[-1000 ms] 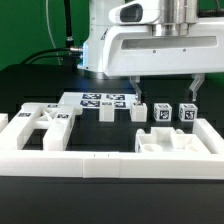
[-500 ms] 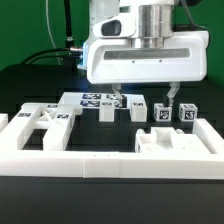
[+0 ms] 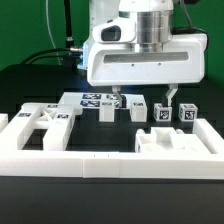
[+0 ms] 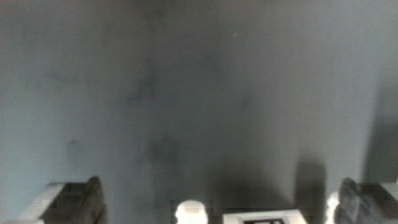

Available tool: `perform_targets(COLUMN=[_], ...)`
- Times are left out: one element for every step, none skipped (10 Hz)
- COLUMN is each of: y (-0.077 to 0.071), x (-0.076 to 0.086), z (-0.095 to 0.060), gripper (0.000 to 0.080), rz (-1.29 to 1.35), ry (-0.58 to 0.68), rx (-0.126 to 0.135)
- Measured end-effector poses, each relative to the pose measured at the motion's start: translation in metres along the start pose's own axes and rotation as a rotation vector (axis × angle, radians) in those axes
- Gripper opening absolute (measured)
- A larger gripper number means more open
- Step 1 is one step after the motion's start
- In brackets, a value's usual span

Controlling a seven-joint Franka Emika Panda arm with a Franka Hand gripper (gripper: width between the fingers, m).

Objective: Assemble chair

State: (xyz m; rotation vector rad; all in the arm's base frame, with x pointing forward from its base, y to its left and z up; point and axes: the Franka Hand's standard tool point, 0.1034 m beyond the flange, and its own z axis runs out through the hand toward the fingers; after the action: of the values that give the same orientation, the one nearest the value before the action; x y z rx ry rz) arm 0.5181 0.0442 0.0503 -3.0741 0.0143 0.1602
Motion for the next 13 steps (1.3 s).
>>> perform_targets(y=[0.002,0.000,0.000,0.000,-0.001,-0.002,0.000,0.006,0.009,0.010,0.009,0.009,0.009], x=[-0.007,-0.019,-0.027,-0.030,-0.029,-0.034,-0.034,-0.035,-0.042,-0.045,-0.046,-0.048,-0.048], z=[0.005,0.010,0.013,0.014,0.015,0.015,0.015,0.015,0.013,0.012,0.015,0.017,0.021], gripper=[0.0649,0.0649,0.0649,0.0649,0.0649,0.0649,0.0649,0.0649,0.0649,0.0649,0.0649,0.0649,0.0649], rz=[0.022,0.029,0.028,0.030,0.028,0.028,0.024,0.032,0.037,0.039,0.038,0.037,0.037], ry=[-0.070,-0.157,-0.228,-0.286,-0.330,-0.415,-0.484,-0.536,-0.632,-0.713,-0.783,-0.833,-0.872], rx=[0.001,0.004,0.009,0.012,0.015,0.019,0.021,0.020,0.021,0.024,0.025,0.026,0.027])
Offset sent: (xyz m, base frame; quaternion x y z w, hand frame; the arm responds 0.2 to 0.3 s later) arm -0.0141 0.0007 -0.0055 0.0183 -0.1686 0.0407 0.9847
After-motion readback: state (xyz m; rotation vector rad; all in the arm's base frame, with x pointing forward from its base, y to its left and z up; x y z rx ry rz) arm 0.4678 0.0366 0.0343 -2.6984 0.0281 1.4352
